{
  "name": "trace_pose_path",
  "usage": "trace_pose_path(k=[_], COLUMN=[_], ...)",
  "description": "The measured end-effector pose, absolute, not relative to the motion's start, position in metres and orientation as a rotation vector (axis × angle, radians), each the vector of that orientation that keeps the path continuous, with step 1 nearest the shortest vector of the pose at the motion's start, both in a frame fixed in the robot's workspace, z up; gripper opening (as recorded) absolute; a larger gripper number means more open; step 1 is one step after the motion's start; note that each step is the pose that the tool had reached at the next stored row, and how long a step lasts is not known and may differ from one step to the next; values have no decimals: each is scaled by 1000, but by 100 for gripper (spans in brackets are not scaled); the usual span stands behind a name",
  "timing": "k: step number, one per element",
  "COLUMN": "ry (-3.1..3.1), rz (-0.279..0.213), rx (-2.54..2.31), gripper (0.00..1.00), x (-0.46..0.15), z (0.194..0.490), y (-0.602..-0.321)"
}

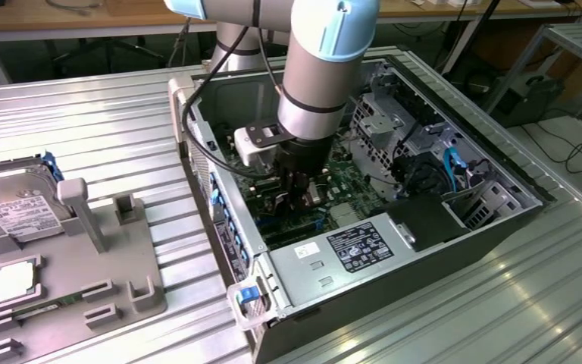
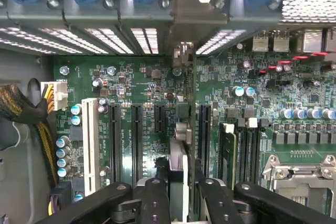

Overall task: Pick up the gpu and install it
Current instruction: 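Insert the gpu into the slot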

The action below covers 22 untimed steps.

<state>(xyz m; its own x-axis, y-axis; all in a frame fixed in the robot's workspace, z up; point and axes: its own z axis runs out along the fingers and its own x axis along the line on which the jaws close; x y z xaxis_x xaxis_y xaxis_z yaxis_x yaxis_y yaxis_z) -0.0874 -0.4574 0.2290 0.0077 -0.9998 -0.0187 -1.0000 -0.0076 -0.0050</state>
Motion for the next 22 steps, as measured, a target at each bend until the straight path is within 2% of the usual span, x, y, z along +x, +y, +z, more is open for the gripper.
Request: trace_pose_path(k=[9, 10, 12, 22], ry=[2201, 2201, 2201, 2196], rz=[19, 18, 18, 7], rx=[-2214, -2216, -2216, -2212], gripper=[28, 35, 35, 35], x=[-89, -88, -88, -88], z=[226, 227, 228, 289], y=[-457, -457, -457, -457])
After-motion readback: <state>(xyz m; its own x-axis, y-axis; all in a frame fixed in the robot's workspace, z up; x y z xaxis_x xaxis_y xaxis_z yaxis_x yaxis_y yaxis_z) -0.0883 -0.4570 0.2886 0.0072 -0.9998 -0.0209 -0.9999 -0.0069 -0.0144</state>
